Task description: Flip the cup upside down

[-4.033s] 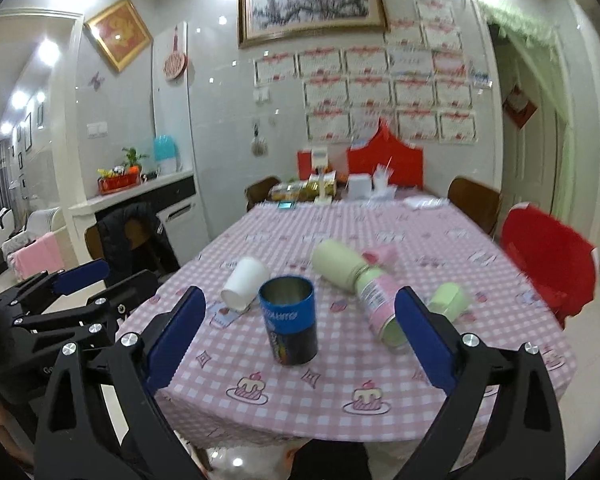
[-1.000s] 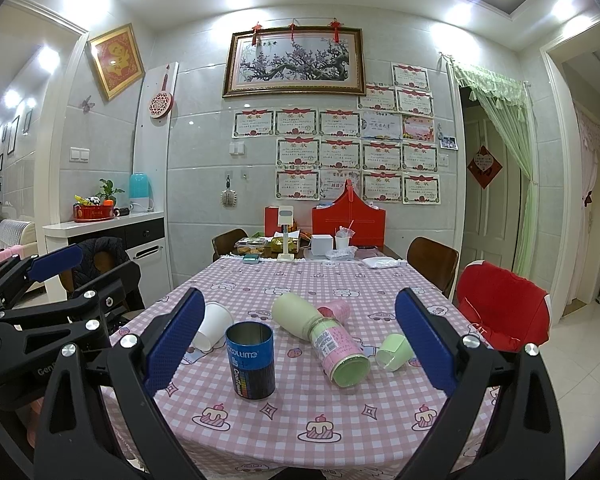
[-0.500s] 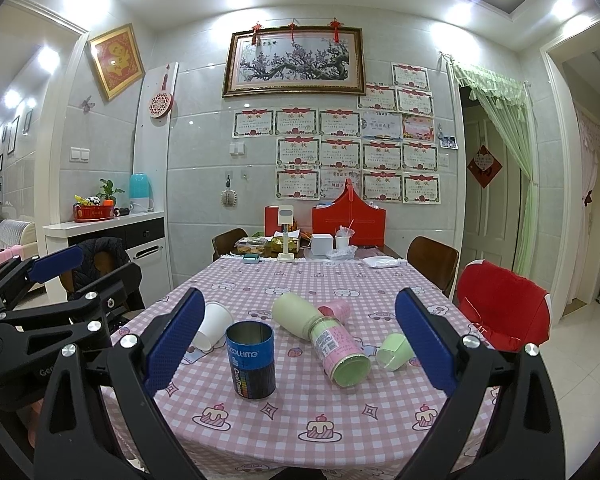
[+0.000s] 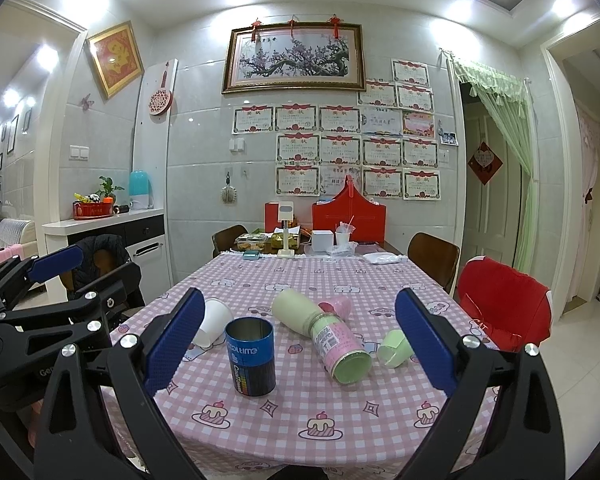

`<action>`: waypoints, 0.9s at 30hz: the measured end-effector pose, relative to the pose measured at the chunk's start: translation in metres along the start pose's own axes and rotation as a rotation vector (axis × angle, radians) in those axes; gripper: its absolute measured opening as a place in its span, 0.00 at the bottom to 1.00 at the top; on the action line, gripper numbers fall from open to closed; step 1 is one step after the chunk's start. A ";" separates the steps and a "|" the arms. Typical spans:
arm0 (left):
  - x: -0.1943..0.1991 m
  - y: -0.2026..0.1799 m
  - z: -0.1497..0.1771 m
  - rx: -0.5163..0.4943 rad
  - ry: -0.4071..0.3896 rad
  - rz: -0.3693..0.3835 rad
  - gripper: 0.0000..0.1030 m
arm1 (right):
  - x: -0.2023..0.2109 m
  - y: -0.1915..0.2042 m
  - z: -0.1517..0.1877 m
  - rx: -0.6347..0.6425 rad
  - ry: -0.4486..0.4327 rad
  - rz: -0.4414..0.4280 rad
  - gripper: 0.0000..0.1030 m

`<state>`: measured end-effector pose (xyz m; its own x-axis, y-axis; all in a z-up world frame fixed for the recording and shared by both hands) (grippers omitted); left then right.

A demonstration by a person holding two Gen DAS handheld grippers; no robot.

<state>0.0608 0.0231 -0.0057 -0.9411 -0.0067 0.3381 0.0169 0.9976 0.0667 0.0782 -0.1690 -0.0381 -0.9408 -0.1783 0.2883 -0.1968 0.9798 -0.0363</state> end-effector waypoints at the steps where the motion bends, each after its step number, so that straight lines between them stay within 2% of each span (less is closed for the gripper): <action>1: 0.000 0.000 0.000 0.000 0.000 0.001 0.74 | 0.000 0.000 0.000 0.000 0.000 0.000 0.90; 27: -0.013 0.004 0.006 -0.002 0.022 0.000 0.74 | -0.010 0.002 0.002 -0.005 0.016 0.004 0.90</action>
<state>0.0708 0.0279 -0.0152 -0.9333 -0.0083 0.3589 0.0176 0.9975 0.0688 0.0867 -0.1650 -0.0431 -0.9369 -0.1732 0.3036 -0.1919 0.9809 -0.0325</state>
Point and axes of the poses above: each gripper's, at about its wrist camera, not at the fingertips, and x roughly against the way its jaws point, y to its left, z to its underside, the point moved 6 cm from there along -x, roughly the way its jaws point, and after that the axes turned 10 degrees about y, right-handed, at the moved point
